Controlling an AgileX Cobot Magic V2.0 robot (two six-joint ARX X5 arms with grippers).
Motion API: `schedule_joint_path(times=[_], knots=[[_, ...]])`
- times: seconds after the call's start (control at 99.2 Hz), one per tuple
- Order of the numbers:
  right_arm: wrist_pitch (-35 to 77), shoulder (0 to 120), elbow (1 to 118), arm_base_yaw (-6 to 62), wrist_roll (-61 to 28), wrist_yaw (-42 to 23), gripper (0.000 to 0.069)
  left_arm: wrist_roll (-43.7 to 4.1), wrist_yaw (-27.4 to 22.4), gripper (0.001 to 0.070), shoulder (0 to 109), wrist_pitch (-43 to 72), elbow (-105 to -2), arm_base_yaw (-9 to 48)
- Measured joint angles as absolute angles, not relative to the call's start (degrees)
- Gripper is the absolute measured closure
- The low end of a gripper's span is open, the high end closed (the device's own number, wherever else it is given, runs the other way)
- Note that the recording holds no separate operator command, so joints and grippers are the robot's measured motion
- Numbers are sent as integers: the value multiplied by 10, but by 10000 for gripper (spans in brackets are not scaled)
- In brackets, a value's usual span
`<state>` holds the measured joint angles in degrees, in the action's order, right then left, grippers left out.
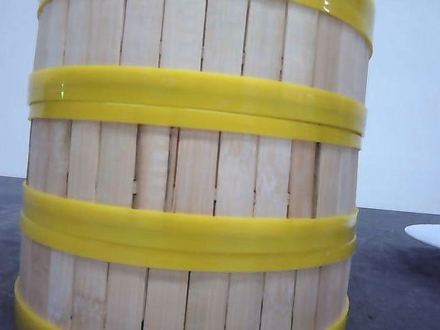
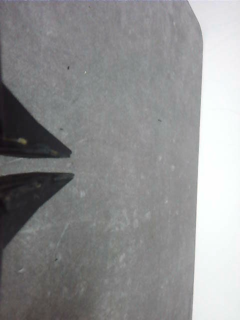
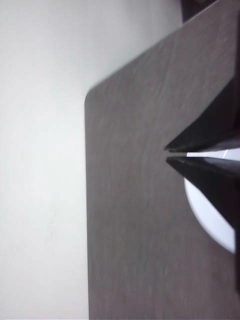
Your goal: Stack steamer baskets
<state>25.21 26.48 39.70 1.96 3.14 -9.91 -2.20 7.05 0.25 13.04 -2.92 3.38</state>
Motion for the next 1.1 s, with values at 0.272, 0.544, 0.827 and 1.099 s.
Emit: schedule_joint_path(times=[0.272,0.544,0.827,1.099], knots=[[173,136,196,-26,18,-23,681,-22,70,685,3,130,-29,34],[152,37,75,-32,14,-2,681,-22,70,685,3,130,-29,34],[112,4,14,-32,13,0,681,-22,71,685,3,130,-29,34],[102,3,11,-32,8,0,681,-22,71,685,3,130,-29,34]])
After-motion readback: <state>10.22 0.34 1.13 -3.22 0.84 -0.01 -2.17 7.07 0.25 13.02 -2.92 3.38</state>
